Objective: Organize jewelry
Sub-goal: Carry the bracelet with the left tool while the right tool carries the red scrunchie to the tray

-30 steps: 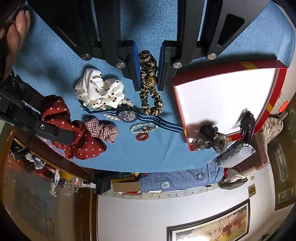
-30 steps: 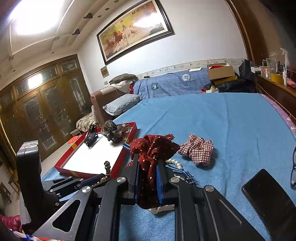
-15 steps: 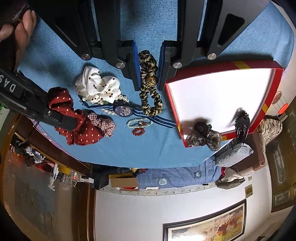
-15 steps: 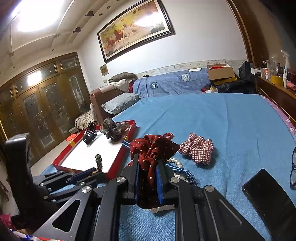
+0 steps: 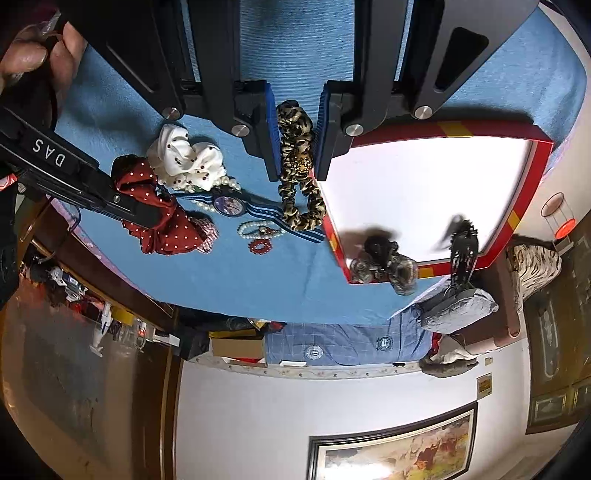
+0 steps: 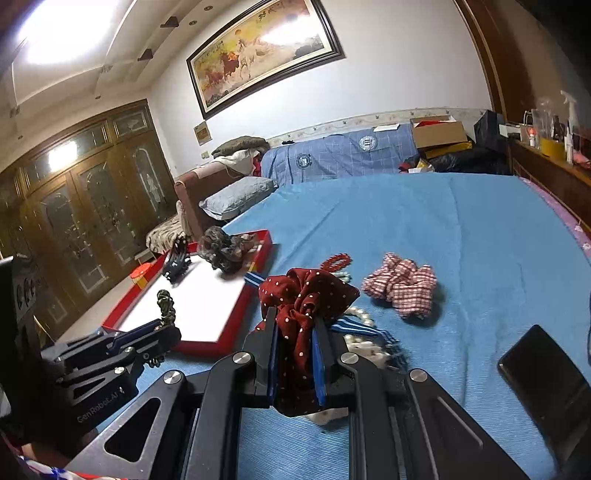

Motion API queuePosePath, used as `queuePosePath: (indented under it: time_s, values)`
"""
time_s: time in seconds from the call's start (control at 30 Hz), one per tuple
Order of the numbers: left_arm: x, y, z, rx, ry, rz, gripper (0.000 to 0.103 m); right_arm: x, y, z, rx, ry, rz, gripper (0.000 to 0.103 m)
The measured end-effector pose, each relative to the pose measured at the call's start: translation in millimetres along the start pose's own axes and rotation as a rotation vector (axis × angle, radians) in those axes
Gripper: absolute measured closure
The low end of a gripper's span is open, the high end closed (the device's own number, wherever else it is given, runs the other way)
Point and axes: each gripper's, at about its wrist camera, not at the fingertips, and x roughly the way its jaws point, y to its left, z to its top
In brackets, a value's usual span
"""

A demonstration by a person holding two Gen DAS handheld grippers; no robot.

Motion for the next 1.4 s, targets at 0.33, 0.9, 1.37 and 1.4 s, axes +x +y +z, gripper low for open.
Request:
queuePosePath:
  time_s: [0.33, 0.9, 1.37, 1.4]
  values:
    - [-10, 38, 7, -0.075, -0.026, 0.046, 0.086, 21, 42, 11, -0.023, 0.012, 0.074, 0.086]
    - [-15, 168, 23, -0.296, -0.029, 0.185, 0.086, 87, 129, 45, -0.057, 0.037, 0.187, 0.086]
    - [59, 164, 48, -0.281, 0.091, 0.108, 0.086, 157, 116, 39, -0.024, 0.155, 0.131, 0.085]
    - [64, 162, 49, -0.279, 0.098, 0.107, 0.086, 160, 115, 38, -0.03, 0.159, 0.123, 0.085]
